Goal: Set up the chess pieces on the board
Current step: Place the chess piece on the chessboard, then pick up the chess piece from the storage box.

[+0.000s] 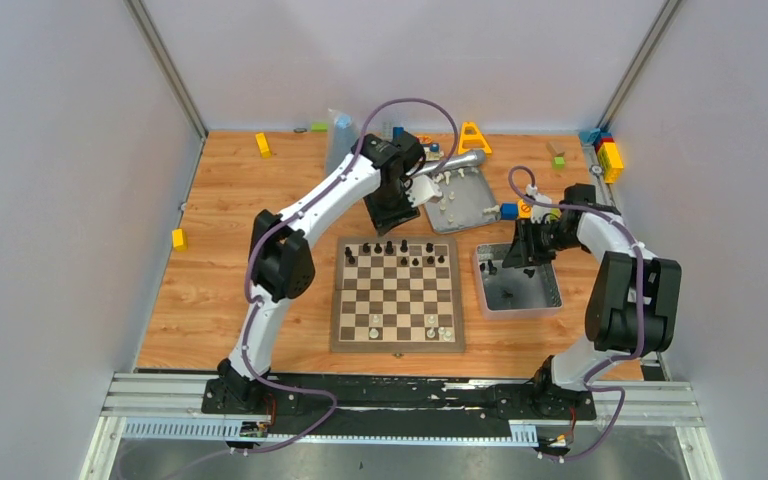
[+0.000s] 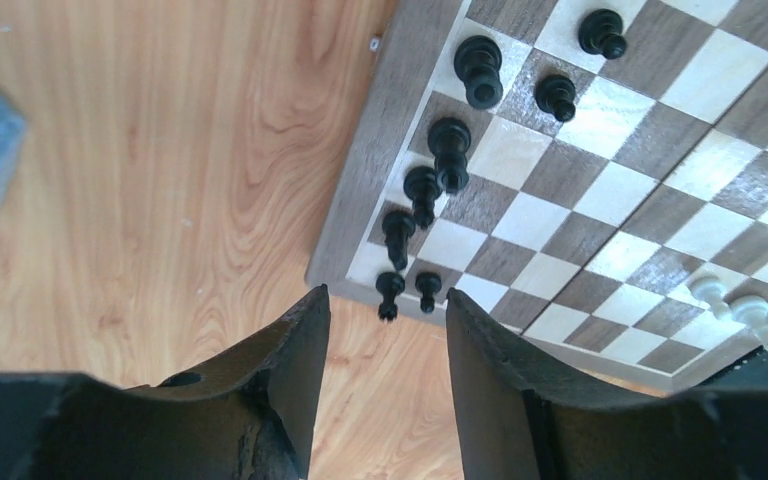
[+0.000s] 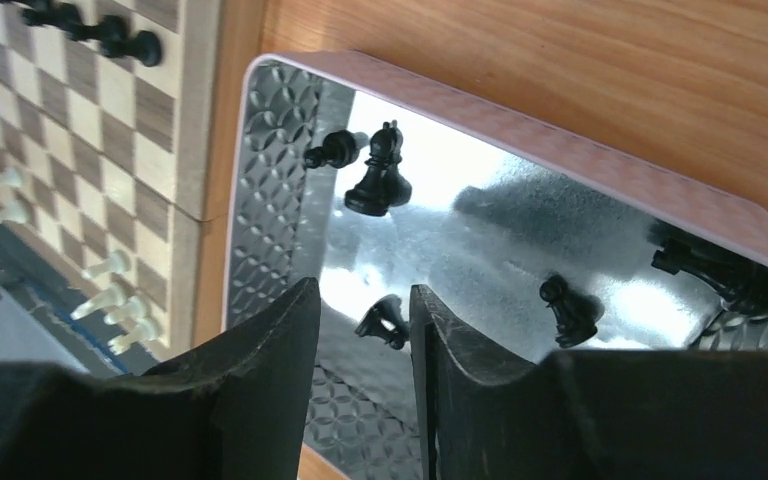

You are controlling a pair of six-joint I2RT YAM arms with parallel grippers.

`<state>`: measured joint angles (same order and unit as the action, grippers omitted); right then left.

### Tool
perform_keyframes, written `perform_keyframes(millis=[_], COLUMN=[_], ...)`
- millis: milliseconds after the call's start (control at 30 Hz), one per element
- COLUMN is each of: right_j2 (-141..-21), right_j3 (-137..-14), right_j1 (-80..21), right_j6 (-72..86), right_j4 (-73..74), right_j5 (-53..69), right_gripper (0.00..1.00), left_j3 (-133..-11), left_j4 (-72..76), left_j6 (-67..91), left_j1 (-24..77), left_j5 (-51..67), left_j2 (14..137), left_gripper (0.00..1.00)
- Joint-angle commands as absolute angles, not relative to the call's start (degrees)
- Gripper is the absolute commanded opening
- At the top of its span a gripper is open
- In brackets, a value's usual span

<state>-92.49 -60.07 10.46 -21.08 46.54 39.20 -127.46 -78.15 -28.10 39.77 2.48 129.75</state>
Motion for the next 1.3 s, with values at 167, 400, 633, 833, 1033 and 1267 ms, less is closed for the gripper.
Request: perform_keyframes(millis=[167, 400, 633, 833, 1033, 1267], right_j2=[-90.3, -91.0, -92.4, -92.9, -92.4, -93.5], right_j3=[-57.3, -57.1, -57.2, -56.7, -55.9, -55.6], right_j1=[4.2, 0.3, -4.7, -5.9, -5.9, -5.9], right_j6=[-17.5, -16.0, -15.5, -15.5, -15.6, -15.8], right_j4=[36.8, 33.9, 32.3, 32.3, 32.1, 32.8], right_j5=[28.5, 23.3, 18.9, 17.7, 16.4, 16.7], right_gripper=[0.42, 0.43, 0.41, 0.40, 0.37, 0.34], left_j3=[-124.8, -122.1, -120.5, -119.3, -118.5, -117.5], left_j4=[-75.2, -74.3, -73.6, -73.4, -72.8, -72.3], left_j6=[-25.3, -24.8, -24.6, -24.6, -24.6, -24.5], left_j1=[39.9, 39.9, 39.9, 39.9, 39.9, 40.0], left_j5=[3.2, 3.2, 3.3, 3.1, 3.2, 2.8], left_j2=[118.7, 116.8, 115.6, 114.9, 114.4, 114.1], left_gripper=[0.58, 0.60, 0.60, 0.60, 0.61, 0.61])
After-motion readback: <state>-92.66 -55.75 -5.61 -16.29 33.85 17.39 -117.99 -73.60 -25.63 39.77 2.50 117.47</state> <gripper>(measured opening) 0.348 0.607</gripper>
